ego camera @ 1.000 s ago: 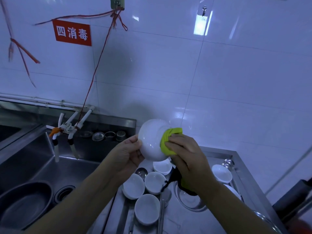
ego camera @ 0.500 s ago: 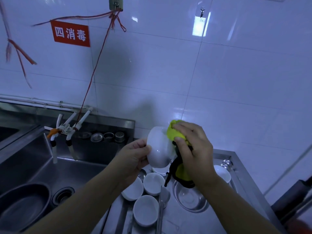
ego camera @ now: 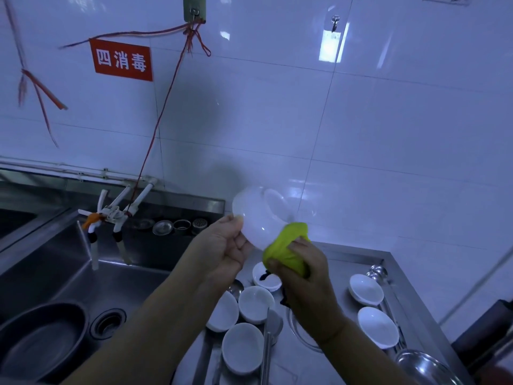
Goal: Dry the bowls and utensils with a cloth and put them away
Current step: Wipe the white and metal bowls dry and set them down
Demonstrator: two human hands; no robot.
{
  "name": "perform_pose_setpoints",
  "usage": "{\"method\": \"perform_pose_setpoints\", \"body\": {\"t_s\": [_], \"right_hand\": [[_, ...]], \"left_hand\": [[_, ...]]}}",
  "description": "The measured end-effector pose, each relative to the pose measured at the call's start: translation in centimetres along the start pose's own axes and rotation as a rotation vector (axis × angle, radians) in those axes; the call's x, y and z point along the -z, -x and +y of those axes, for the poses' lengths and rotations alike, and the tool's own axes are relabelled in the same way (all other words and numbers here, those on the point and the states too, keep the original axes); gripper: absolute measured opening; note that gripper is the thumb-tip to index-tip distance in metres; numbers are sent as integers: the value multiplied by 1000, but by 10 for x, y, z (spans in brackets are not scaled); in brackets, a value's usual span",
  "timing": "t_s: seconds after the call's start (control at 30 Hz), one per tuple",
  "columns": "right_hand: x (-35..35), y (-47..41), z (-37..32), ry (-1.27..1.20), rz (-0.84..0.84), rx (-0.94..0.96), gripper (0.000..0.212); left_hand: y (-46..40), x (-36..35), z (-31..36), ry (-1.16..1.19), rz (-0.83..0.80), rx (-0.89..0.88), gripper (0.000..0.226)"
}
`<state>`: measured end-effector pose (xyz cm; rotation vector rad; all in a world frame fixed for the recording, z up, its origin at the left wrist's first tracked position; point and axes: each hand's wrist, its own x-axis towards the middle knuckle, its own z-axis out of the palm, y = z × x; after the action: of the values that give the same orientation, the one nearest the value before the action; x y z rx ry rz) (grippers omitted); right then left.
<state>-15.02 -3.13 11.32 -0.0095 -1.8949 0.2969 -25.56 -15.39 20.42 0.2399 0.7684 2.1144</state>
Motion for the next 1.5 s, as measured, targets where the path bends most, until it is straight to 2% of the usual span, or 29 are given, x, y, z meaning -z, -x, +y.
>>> {"method": "perform_pose_setpoints", "body": {"t_s": [0.03,0.1,0.13,0.23,0.33,0.4,0.43,0.47,0.53,0.57,0.73,0.87,0.93,1.1,1.23,1.3,1.37,1.5], "right_hand": [[3,0,3,-20,6,-63,23],[9,-1,5,36,-14,45,16],[10,-5,4,51,-31,122,19],[6,-25,-7,49,-103,198,22],[2,-24,-6,72,-160,270,19],[6,-16,3,119,-144,270,36],[7,-11,5,110,-108,241,46],[8,-8,6,74,-66,188,47],[10,-5,3,-38,-4,47,21],[11,-7,1,-84,29,-39,16],[19,-23,-5,-346,98,-419,37],[27,-38,-3,-516,37,-556,35],[30,-44,-1,-515,-9,-539,36],[40,-57,8,-334,-173,-272,36],[42,-66,10,-113,-464,-9,39],[42,-68,16,17,-563,156,38],[43,-68,21,129,-623,308,39],[43,-59,20,228,-642,463,24]], "left_hand": [[1,-2,1,-2,5,-1,22],[3,-3,0,-11,13,3,23],[3,-4,-4,-22,18,5,22],[2,0,-19,-62,23,42,19],[0,5,-22,-1,32,85,21],[1,6,-18,82,46,95,22],[3,6,-16,113,41,96,22],[4,5,-15,129,31,103,22],[7,5,-16,128,13,127,23],[8,6,-17,127,10,135,23],[3,16,-16,48,-92,83,27],[3,16,-9,-278,-249,-48,25],[6,14,-6,-511,-289,-119,26],[8,12,5,-1230,-377,-398,22],[-3,23,0,-1871,-369,-870,29],[-5,27,-2,-2005,-429,-1071,26],[-4,30,-5,-2076,-452,-1162,24],[-3,37,-12,-2173,-589,-1091,30]]}}
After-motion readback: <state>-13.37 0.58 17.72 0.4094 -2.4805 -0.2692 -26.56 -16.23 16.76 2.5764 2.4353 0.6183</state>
